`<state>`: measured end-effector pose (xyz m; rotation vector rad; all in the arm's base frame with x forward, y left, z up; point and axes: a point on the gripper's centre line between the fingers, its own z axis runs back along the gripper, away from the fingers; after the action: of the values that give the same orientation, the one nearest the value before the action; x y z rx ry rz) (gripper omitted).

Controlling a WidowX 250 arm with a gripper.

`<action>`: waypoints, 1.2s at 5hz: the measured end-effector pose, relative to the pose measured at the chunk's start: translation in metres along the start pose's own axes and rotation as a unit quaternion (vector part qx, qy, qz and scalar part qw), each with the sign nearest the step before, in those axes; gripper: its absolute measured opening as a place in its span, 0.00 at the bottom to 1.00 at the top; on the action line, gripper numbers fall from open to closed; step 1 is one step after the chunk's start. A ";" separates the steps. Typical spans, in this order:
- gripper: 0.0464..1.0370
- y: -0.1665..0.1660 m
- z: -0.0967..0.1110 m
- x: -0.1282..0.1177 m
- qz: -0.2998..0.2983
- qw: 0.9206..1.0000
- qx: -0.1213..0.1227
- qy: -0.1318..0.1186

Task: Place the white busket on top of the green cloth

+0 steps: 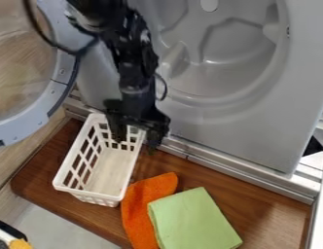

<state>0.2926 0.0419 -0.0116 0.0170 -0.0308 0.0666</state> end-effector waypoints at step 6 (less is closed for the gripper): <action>0.12 -0.011 -0.041 -0.013 0.005 0.998 0.051 0.028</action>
<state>0.2814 0.0307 -0.0529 0.1176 0.0285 0.0790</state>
